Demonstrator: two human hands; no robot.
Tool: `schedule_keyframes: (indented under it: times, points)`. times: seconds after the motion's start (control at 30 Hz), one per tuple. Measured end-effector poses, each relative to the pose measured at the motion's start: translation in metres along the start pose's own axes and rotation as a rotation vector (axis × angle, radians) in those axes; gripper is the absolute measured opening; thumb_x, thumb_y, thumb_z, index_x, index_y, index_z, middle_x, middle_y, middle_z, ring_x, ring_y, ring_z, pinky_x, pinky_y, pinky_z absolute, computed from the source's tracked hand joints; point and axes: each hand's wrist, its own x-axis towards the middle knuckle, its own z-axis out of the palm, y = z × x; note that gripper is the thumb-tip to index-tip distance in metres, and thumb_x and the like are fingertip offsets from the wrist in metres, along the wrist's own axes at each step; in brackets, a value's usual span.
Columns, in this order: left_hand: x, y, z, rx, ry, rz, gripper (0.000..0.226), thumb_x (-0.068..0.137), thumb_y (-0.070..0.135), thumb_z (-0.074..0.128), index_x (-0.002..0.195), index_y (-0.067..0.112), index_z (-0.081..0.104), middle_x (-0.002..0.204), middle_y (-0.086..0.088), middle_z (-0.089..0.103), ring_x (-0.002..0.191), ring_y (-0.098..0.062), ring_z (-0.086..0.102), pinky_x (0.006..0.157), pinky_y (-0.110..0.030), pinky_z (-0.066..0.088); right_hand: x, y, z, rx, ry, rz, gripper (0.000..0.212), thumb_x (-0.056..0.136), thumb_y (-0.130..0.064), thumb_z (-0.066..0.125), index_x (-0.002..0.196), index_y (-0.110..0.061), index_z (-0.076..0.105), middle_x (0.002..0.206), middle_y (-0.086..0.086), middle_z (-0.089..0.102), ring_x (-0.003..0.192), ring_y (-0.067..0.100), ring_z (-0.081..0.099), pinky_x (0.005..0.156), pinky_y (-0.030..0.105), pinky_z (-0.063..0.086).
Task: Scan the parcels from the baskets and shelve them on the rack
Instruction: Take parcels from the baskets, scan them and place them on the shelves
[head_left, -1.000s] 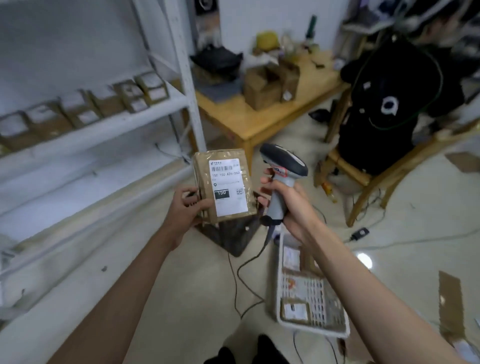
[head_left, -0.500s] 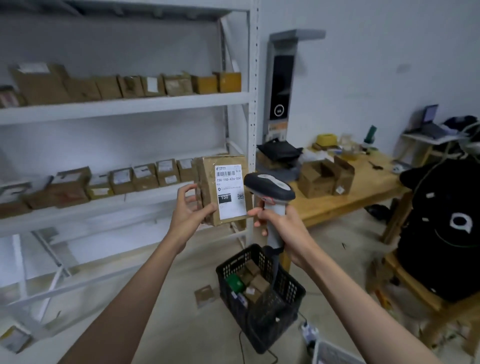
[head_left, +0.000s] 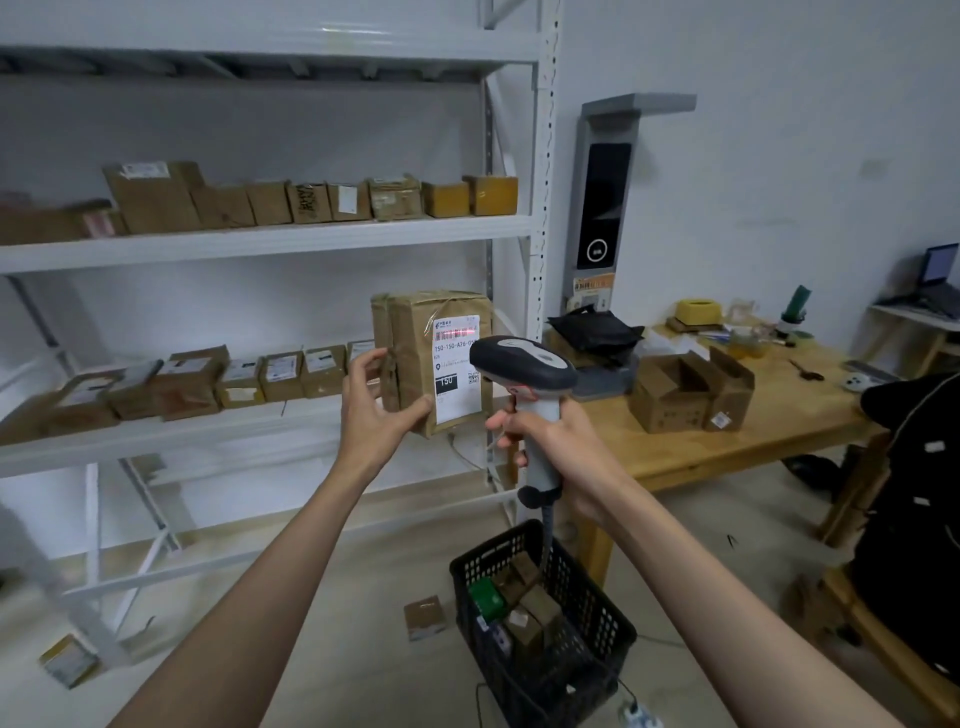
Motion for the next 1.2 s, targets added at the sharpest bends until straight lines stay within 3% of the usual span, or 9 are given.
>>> schedule_keyframes:
  times: [0.37,0.5,0.7,0.83,0.93,1.07,1.13,1.2]
  points:
    - [0.03,0.001,-0.011,0.06,0.051,0.04,0.081,0.073,0.027,0.089,0.137,0.032,0.041,0.144,0.0,0.045,0.129,-0.018,0.047,0.109,-0.048,0.045,0.046,0.001,-0.003,-0.008,-0.085,0.001,0.02,0.089,-0.002,0.065,0.105,0.011,0.064,0.081,0.006,0.074,0.063,0.012,0.061,0.053,0.023,0.049]
    - [0.062,0.0,-0.023,0.064,0.062,0.045,0.081,0.075,0.027,0.088,0.139,0.03,0.04,0.144,-0.004,0.046,0.129,-0.022,0.048,0.107,-0.051,0.047,0.077,-0.013,0.011,0.043,-0.093,-0.026,0.011,0.09,-0.003,0.065,0.101,-0.002,0.065,0.087,0.007,0.074,0.068,0.015,0.063,0.055,0.025,0.05]
    - [0.145,-0.006,-0.043,0.06,0.064,0.056,0.081,0.075,0.032,0.088,0.139,0.036,0.038,0.148,-0.006,0.044,0.13,-0.027,0.05,0.104,-0.054,0.049,0.149,-0.043,0.036,0.086,-0.045,-0.094,0.014,0.088,-0.003,0.068,0.102,-0.005,0.067,0.091,0.011,0.073,0.069,0.018,0.061,0.056,0.026,0.049]
    - [0.212,-0.004,-0.056,0.032,0.048,0.118,0.078,0.076,0.034,0.087,0.136,0.038,0.038,0.147,-0.004,0.045,0.129,-0.027,0.051,0.101,-0.046,0.051,0.21,-0.073,0.058,0.111,-0.016,-0.165,0.02,0.089,-0.003,0.068,0.109,-0.007,0.064,0.093,0.01,0.073,0.07,0.015,0.064,0.057,0.025,0.051]
    - [0.265,0.007,-0.06,-0.017,0.016,0.159,0.075,0.076,0.032,0.086,0.134,0.037,0.039,0.142,-0.004,0.051,0.117,-0.025,0.062,0.09,-0.039,0.057,0.259,-0.101,0.077,0.11,0.037,-0.248,0.018,0.09,-0.002,0.068,0.107,-0.007,0.064,0.092,0.009,0.073,0.077,0.016,0.068,0.063,0.026,0.056]
    - [0.338,0.02,-0.058,-0.051,-0.005,0.195,0.075,0.075,0.037,0.087,0.134,0.035,0.041,0.141,0.0,0.051,0.122,-0.025,0.058,0.099,-0.049,0.053,0.325,-0.135,0.094,0.092,0.15,-0.313,0.022,0.09,-0.002,0.064,0.112,-0.004,0.065,0.106,0.011,0.077,0.102,0.027,0.073,0.082,0.038,0.061]
    - [0.369,0.027,-0.054,-0.068,-0.019,0.199,0.08,0.067,0.047,0.087,0.132,0.038,0.041,0.136,0.0,0.053,0.12,-0.025,0.058,0.098,-0.051,0.053,0.353,-0.147,0.095,0.083,0.216,-0.327,0.029,0.09,-0.005,0.066,0.119,-0.009,0.064,0.112,0.01,0.075,0.109,0.031,0.07,0.078,0.039,0.061]
    - [0.396,0.037,-0.048,-0.085,-0.029,0.175,0.086,0.056,0.06,0.081,0.13,0.042,0.04,0.128,0.0,0.057,0.113,-0.021,0.062,0.089,-0.045,0.058,0.379,-0.158,0.094,0.067,0.261,-0.341,0.033,0.09,-0.01,0.068,0.122,-0.013,0.063,0.116,0.009,0.073,0.113,0.034,0.067,0.088,0.045,0.057]
